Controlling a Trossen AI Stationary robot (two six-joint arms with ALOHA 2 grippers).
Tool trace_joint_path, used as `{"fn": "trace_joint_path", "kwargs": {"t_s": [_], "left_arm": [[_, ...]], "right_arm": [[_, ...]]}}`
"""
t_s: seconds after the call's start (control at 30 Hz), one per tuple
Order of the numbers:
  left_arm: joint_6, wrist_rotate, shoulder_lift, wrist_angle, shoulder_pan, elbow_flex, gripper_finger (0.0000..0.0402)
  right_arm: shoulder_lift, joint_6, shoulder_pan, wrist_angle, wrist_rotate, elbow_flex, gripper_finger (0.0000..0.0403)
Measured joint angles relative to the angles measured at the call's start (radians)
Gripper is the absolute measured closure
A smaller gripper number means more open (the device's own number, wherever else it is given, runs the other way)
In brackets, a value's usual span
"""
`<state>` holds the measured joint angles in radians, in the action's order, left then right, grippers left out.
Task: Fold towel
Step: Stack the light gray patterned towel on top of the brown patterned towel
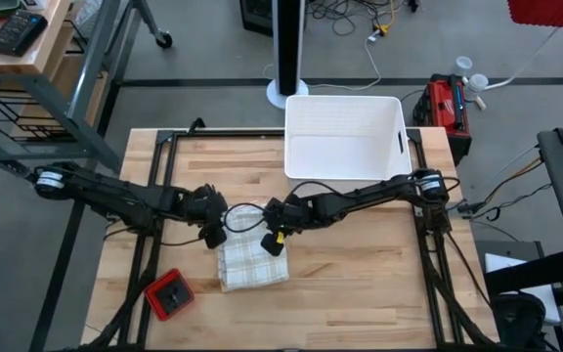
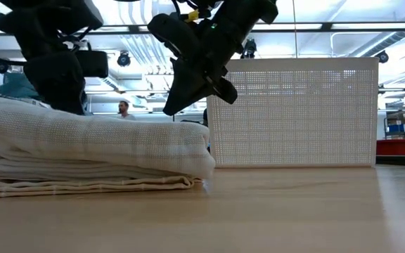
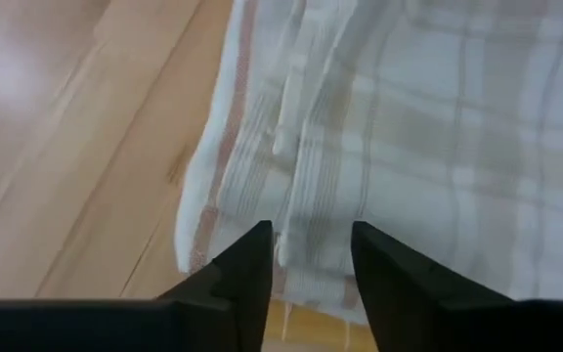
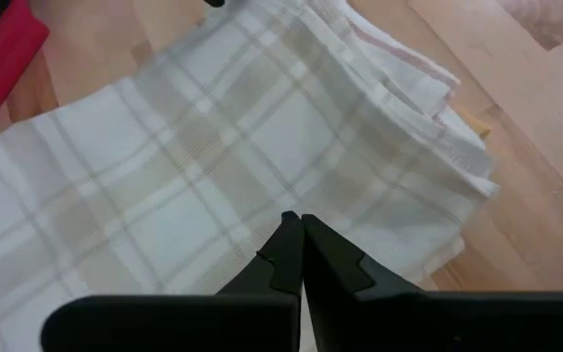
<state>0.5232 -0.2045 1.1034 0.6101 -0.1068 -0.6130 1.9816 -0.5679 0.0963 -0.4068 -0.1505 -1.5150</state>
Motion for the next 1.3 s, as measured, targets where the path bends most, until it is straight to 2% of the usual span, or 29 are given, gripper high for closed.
{"fn": "trace_joint_path", "kwargs": {"t_s": [0.1, 0.2, 0.4, 0.53, 0.73, 1.1, 1.3], "left_arm": [[-0.031, 0.009, 0.015, -0.019, 0.004, 0.002, 0.026], [-0.066, 0.066, 0.028, -0.082, 0.004, 0.013, 0.0259], [-0.073, 0.088, 0.076, -0.113, 0.006, 0.05, 0.0283], [-0.078, 0.086, 0.089, -0.133, 0.006, 0.064, 0.0313], [-0.072, 0.032, 0.044, -0.141, 0.006, 0.055, 0.0393], [-0.042, 0.005, -0.07, -0.091, 0.002, 0.051, 0.0398], [-0.016, 0.004, -0.068, -0.061, 0.024, 0.054, 0.0352]], "right_arm": [[0.0, 0.002, 0.004, 0.0, 0.0, 0.0, 0.0403], [0.0, 0.003, 0.005, 0.0, 0.001, 0.001, 0.0403], [0.0, 0.004, 0.006, -0.002, 0.0, 0.001, 0.0403], [0.0, 0.022, 0.009, -0.001, 0.0, 0.001, 0.0403], [0.0, 0.03, 0.009, 0.0, 0.0, 0.003, 0.0403], [0.0, 0.03, 0.008, 0.0, 0.0, 0.01, 0.0403], [0.0, 0.029, 0.009, 0.004, 0.0, 0.01, 0.0403]]}}
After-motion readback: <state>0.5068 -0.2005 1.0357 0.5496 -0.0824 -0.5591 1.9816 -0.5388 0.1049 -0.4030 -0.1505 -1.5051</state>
